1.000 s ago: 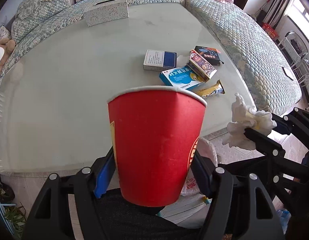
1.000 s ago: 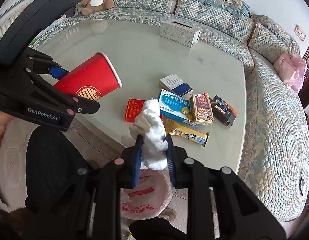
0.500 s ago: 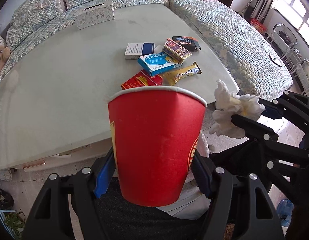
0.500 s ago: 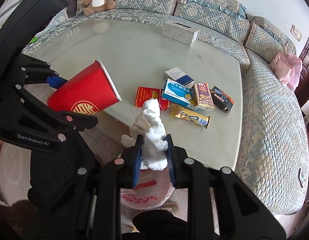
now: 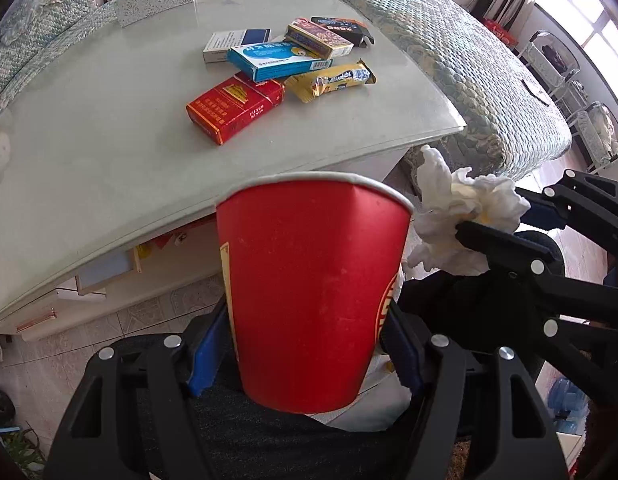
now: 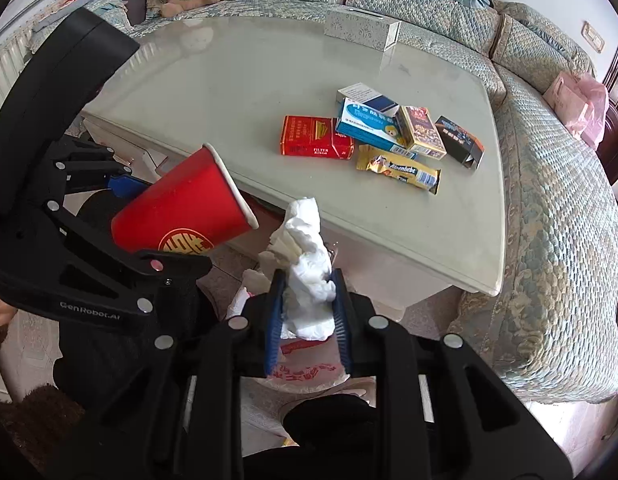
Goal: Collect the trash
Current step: 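Carry the red cup and tissue with both tools over the trash bin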
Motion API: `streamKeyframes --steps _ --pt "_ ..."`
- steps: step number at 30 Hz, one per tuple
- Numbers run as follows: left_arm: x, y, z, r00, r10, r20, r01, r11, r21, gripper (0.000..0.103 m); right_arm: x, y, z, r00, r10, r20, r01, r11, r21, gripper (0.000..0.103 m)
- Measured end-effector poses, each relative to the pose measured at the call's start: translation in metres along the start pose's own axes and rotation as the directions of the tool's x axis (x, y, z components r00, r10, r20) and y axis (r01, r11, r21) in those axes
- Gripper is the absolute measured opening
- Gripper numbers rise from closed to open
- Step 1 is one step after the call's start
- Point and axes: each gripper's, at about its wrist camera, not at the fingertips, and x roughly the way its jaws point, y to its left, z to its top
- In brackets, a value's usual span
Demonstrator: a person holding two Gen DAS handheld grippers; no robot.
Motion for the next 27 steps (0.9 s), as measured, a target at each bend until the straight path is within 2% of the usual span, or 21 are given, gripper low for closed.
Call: streamKeyframes --steps 16,27 --pt "0.089 -0.015 -0.01 0.998 -0.002 -0.061 0.003 1.0 0.01 0.068 0.069 -0.01 -0.039 0.996 -0.021 -0.086 0.025 0.998 0.05 0.023" --pt "0.165 -0.011 -0.011 0.985 -0.052 -0.162 0.049 0.998 -0.028 0.068 0.134 -0.03 -0.055 0.987 -0.024 -0.161 0.04 0.994 0.098 0.023"
